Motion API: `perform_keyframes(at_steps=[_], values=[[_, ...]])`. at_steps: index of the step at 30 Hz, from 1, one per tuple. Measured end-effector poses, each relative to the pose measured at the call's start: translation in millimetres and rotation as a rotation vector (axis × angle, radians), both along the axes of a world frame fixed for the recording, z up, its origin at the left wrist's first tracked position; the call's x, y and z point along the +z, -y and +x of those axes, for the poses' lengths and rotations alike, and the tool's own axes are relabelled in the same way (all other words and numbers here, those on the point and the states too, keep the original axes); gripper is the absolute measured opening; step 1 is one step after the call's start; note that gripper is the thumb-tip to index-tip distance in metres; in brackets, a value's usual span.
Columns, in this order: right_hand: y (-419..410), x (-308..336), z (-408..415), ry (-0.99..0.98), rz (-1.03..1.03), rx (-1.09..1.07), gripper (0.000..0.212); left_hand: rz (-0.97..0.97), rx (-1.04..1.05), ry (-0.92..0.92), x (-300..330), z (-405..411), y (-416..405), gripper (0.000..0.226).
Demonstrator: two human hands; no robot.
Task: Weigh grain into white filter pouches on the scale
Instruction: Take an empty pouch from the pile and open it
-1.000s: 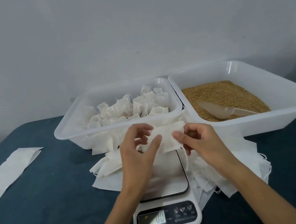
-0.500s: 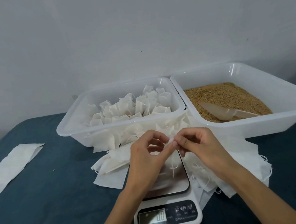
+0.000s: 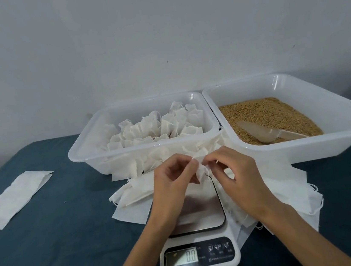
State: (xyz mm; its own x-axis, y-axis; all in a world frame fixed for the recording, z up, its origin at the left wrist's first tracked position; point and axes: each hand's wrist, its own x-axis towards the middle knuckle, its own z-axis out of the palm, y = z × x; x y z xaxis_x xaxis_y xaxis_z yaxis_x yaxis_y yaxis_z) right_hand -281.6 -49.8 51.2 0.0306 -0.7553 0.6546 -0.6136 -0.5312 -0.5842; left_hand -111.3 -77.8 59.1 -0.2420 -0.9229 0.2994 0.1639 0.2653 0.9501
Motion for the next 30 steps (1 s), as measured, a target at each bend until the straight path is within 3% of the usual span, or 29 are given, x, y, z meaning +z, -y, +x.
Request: perform_keyframes(at_steps=[4, 7, 10, 13, 16, 23, 30], values=[[-3, 3, 4, 0.197, 0.104, 0.072, 0.015, -0.074, -0.049, 0.046, 1, 0, -2, 0.008], [-5, 6, 4, 0.348, 0.242, 0.085, 0.025, -0.112, -0.088, 0.132, 0, -1, -5, 0.01], [-5, 11, 2, 0.516, 0.26, 0.09, 0.015, -0.133, 0.003, 0.127, -1, -1, -3, 0.016], [-4, 16, -4, 0.744, 0.283, 0.109, 0.011, -0.074, 0.066, 0.101, -1, 2, 2, 0.012], [-5, 18, -7, 0.867, 0.335, 0.182, 0.014, 0.022, -0.048, 0.06, -3, 3, 4, 0.003], [-4, 16, -6, 0.82, 0.265, 0.119, 0.009, 0.222, -0.079, -0.153, -1, 5, 5, 0.019], [-5, 7, -2, 0.461, 0.069, -0.11, 0.007, 0.015, 0.11, -0.001, -1, 4, 3, 0.031]])
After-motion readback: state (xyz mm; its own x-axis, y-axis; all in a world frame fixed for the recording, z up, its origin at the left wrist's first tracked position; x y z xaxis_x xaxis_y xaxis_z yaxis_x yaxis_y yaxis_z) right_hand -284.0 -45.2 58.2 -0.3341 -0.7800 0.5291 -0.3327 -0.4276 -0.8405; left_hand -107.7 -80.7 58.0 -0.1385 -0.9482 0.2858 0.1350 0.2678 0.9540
